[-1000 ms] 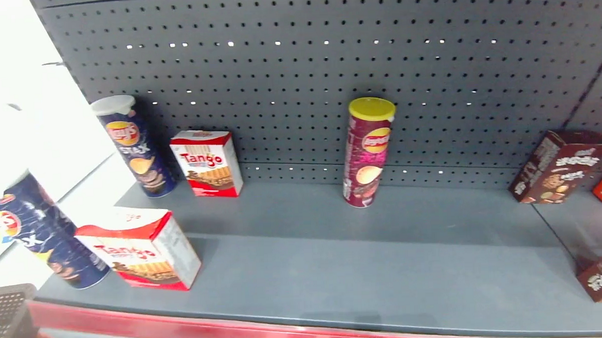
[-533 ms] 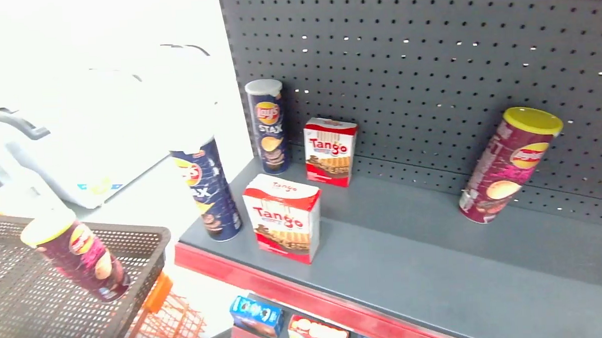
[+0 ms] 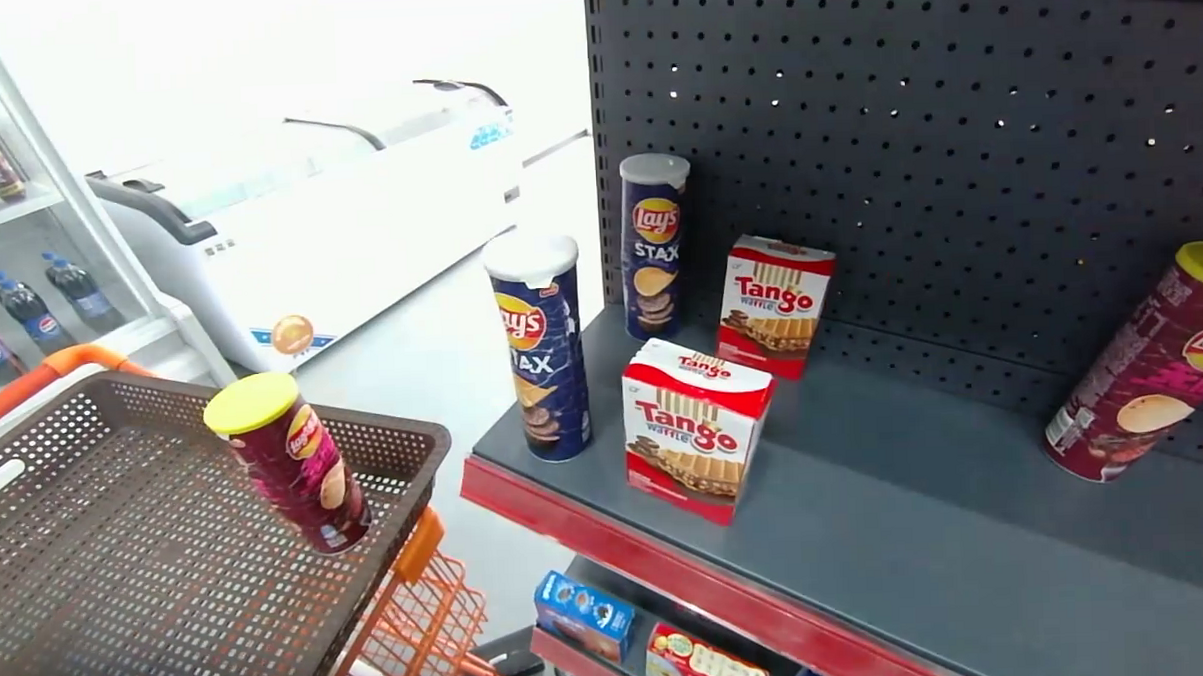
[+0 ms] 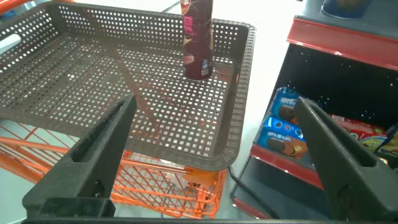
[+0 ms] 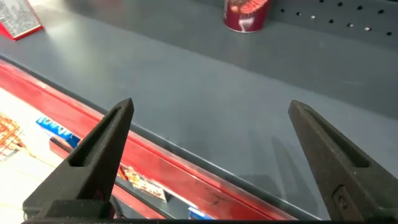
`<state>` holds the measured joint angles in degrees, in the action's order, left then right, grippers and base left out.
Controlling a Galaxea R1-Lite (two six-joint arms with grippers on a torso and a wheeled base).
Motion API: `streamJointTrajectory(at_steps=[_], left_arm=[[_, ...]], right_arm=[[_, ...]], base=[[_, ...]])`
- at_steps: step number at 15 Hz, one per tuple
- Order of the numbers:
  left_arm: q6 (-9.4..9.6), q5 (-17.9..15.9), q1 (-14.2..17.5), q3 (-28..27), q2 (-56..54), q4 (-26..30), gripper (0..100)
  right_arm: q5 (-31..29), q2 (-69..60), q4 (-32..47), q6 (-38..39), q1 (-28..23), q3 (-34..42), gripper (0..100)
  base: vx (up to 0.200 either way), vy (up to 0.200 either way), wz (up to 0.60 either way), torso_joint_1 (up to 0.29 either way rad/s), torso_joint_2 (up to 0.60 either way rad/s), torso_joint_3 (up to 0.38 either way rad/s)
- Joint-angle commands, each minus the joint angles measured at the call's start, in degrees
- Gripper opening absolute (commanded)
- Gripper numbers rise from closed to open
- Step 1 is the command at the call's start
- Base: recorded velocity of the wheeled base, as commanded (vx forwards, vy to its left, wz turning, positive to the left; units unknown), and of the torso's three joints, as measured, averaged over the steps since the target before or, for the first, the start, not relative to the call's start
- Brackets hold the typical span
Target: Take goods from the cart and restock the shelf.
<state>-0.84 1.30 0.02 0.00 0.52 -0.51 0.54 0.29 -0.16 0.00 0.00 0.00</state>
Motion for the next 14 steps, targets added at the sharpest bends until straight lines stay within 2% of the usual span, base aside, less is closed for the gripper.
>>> streamJointTrajectory(at_steps=[1, 3, 4, 5, 6, 7, 8, 9, 10, 11, 12, 14], left_arm=[[-0.13, 0.2, 0.1, 0.0, 0.0, 0.0, 100], [0.14, 0.1, 0.2, -0.5, 0.1, 0.1, 100], [0.75, -0.2, -0.4, -5.9, 4.3, 0.4, 100], [0.75, -0.2, -1.1, -8.7, 9.5, 1.3, 100], [0.58, 0.3, -2.5, -15.5, 22.9, 0.9, 100], [1.19, 0.3, -2.4, -19.9, 30.4, -0.5, 100], [2.16, 0.7, -3.6, -21.7, 34.4, -1.9, 100], [2.07, 3.9, -3.9, -23.2, 39.2, -3.6, 100], [2.51, 5.0, 1.2, -24.0, 44.8, -4.9, 100], [2.77, 4.5, 3.1, -24.3, 46.5, -6.0, 100], [3.13, 2.3, 5.0, -24.4, 53.9, -10.2, 100], [3.13, 2.0, 5.5, -23.7, 61.2, -16.2, 100]], right_arm=[[0.0, 0.0, 0.0, 0.0, 0.0, 0.0, 100], [0.0, 0.0, 0.0, 0.0, 0.0, 0.0, 100], [0.0, 0.0, 0.0, 0.0, 0.0, 0.0, 100], [0.1, 0.0, 0.0, 0.0, 0.0, 0.0, 100], [0.0, 0.0, 0.0, 0.0, 0.0, 0.0, 100], [0.0, 0.1, 0.0, 0.0, 0.0, 0.0, 100], [0.0, 0.1, 0.0, 0.0, 0.0, 0.0, 100], [0.1, 0.0, 0.0, 0.0, 0.0, 0.0, 100], [0.0, 0.0, 0.0, 0.0, 0.0, 0.0, 100], [0.0, 0.1, -0.1, 0.0, 0.0, 0.0, 100], [0.0, 0.1, 0.0, 0.0, 0.0, 0.0, 100], [0.0, 0.0, 0.0, 0.0, 0.0, 0.0, 100]], base=[[0.0, 0.0, 0.0, 0.0, 0.0, 0.0], [0.0, 0.0, 0.0, 0.0, 0.0, 0.0], [0.0, 0.0, 0.0, 0.0, 0.0, 0.0], [0.0, 0.0, 0.0, 0.0, 0.0, 0.0], [0.0, 0.0, 0.0, 0.0, 0.0, 0.0], [0.0, 0.0, 0.0, 0.0, 0.0, 0.0], [0.0, 0.0, 0.0, 0.0, 0.0, 0.0], [0.0, 0.0, 0.0, 0.0, 0.0, 0.0], [0.0, 0.0, 0.0, 0.0, 0.0, 0.0], [0.0, 0.0, 0.0, 0.0, 0.0, 0.0], [0.0, 0.0, 0.0, 0.0, 0.0, 0.0], [0.0, 0.0, 0.0, 0.0, 0.0, 0.0]])
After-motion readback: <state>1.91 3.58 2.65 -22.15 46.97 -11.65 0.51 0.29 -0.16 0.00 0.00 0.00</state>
